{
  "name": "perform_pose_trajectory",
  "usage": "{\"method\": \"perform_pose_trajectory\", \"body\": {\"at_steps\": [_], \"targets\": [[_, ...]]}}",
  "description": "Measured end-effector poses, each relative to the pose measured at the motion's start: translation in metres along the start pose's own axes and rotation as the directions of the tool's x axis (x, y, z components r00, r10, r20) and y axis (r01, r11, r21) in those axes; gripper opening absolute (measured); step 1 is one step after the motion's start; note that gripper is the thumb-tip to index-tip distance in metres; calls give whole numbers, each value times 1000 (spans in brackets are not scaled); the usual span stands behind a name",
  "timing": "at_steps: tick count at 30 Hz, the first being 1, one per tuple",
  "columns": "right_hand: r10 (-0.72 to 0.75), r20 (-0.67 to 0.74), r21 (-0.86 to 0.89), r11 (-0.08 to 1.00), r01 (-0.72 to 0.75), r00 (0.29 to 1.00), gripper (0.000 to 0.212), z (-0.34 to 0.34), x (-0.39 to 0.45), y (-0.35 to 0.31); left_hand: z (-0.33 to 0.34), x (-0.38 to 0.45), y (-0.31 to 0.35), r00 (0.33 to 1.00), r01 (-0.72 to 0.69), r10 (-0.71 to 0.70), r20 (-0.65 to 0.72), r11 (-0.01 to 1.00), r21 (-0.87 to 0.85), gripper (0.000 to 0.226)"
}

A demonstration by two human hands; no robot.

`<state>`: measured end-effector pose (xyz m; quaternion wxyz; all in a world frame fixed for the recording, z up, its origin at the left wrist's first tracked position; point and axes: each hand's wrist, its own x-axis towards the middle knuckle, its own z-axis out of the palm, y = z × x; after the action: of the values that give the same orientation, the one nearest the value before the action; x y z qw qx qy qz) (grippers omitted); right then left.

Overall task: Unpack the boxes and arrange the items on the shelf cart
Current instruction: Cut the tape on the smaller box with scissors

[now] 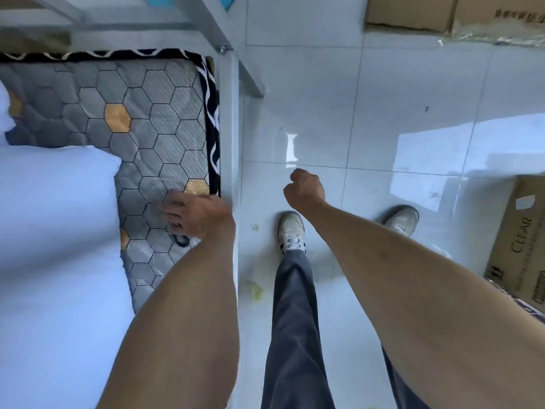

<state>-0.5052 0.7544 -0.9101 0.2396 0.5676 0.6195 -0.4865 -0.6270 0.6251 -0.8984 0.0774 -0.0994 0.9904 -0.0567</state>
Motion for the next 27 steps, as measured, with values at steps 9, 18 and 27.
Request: {"method": "perform_pose_trajectory", "body": {"at_steps": [9,18,27], "targets": [[11,-24,-55,998,-12,1000,38,41,-11,-23,5,46,-49,955,285,-279,102,957,-58,59],[-40,0,-92,995,39,999,41,84,-41,-58,-7,41,-56,971,156,-119,208,972,-175,53],[75,-106,101,993,-65,991,27,6,-56,-67,-67,-6,44,886,-370,441,147,861,-349,10]]}}
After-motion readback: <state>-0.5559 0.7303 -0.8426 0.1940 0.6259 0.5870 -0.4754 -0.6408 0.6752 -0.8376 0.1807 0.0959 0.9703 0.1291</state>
